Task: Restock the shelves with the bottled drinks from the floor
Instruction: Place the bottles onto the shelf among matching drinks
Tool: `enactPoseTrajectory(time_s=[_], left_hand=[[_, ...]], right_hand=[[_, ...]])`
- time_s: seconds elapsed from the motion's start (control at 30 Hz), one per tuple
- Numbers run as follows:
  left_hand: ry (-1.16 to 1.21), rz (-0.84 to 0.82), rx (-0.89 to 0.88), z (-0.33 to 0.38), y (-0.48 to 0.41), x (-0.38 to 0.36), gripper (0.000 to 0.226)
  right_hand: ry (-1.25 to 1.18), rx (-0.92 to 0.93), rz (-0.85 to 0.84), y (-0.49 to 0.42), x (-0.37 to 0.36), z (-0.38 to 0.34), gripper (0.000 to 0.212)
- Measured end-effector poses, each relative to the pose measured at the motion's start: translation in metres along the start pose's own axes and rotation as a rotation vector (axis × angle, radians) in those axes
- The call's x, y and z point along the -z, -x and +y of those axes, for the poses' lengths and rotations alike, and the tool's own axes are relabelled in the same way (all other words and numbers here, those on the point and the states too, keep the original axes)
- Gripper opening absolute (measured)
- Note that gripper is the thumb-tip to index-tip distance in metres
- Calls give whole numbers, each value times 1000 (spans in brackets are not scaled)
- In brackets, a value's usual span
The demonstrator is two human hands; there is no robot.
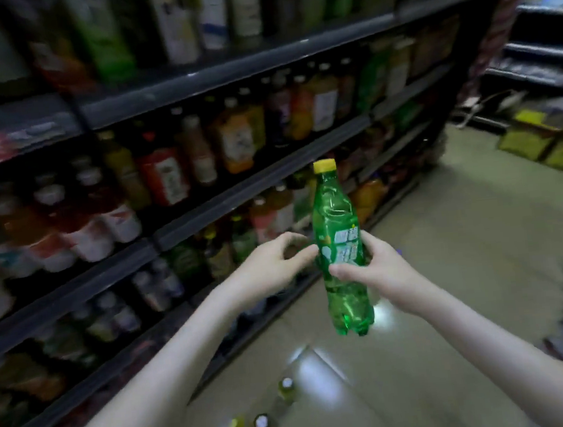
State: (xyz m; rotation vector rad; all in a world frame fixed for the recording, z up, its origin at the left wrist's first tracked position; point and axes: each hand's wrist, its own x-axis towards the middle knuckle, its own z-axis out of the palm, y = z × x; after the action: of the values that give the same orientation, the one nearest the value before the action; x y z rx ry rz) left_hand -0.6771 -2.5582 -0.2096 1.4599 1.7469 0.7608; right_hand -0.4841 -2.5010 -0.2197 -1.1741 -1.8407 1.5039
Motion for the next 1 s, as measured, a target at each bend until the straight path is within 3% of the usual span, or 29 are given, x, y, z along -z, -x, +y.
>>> enactPoseTrajectory(time_s=[0.17, 0.33, 0.53, 0.8, 1.0], left_hand=[[-40, -30, -124, 92, -79, -81, 37], [36, 0, -192, 159, -159, -128, 20], [50, 29, -275, 212, -282, -159, 28], [154, 56, -385, 323, -475, -185, 30], [52, 29, -510, 430, -627, -216, 43]], right_hand=[[-54, 15, 135, -7, 151, 9, 40], [-67, 49, 224, -38, 246, 15, 43], [-129, 106, 283, -130, 343, 24, 44], [-387, 115, 284, -275, 505, 2, 25], [-407, 171, 300, -372, 666, -6, 36]])
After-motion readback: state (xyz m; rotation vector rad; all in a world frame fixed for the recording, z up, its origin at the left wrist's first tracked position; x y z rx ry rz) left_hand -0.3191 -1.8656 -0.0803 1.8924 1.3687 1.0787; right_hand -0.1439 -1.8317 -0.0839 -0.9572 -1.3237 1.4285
